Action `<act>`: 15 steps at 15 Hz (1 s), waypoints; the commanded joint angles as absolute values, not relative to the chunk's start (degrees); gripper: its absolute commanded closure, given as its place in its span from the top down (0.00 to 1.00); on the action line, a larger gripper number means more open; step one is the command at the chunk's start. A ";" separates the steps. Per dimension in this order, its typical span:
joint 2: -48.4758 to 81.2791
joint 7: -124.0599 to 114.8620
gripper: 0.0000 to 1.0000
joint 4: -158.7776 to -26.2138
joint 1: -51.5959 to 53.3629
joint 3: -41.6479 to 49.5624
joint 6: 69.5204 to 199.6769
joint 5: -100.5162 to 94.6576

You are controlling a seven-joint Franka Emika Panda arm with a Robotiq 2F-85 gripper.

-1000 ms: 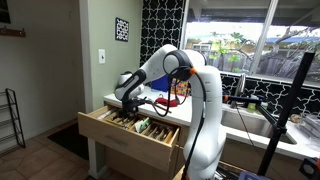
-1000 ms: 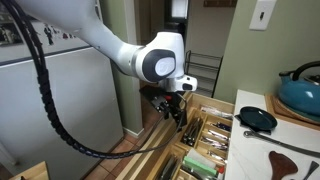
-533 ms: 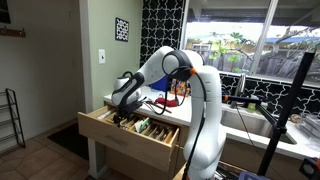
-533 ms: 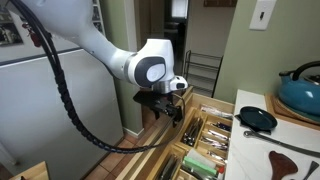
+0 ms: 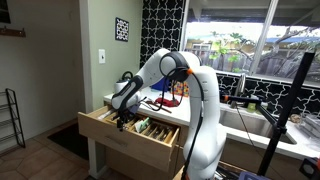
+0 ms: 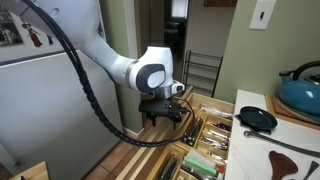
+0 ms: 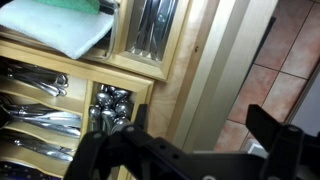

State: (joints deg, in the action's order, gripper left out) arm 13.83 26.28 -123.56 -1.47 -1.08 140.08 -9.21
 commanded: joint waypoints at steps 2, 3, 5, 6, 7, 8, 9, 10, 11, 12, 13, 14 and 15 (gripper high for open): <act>15.79 26.54 1.00 -122.71 -1.93 -0.10 141.96 -13.77; 16.03 25.49 1.00 -122.57 -1.73 0.41 142.83 -15.32; 16.31 23.89 1.00 -122.39 -1.53 0.96 143.89 -17.33; 16.50 22.67 1.00 -122.23 -1.43 1.45 144.20 -18.78; 16.55 21.34 1.00 -122.14 -1.30 2.00 144.67 -20.33; 16.60 19.81 1.00 -122.01 -1.15 2.63 145.25 -22.09; 16.56 18.19 1.00 -121.93 -1.01 3.22 145.37 -23.60; 16.57 16.22 1.00 -121.79 -0.75 3.91 145.52 -25.49; 16.75 14.00 1.00 -121.61 -0.50 4.66 145.87 -27.36; 16.99 12.01 1.00 -121.25 -0.38 5.16 145.40 -28.34; 17.15 9.85 1.00 -121.05 -0.20 5.89 145.49 -29.87; 17.37 8.14 1.00 -120.79 -0.17 6.41 145.38 -30.90; 17.56 6.14 1.00 -120.38 0.03 7.10 145.17 -32.36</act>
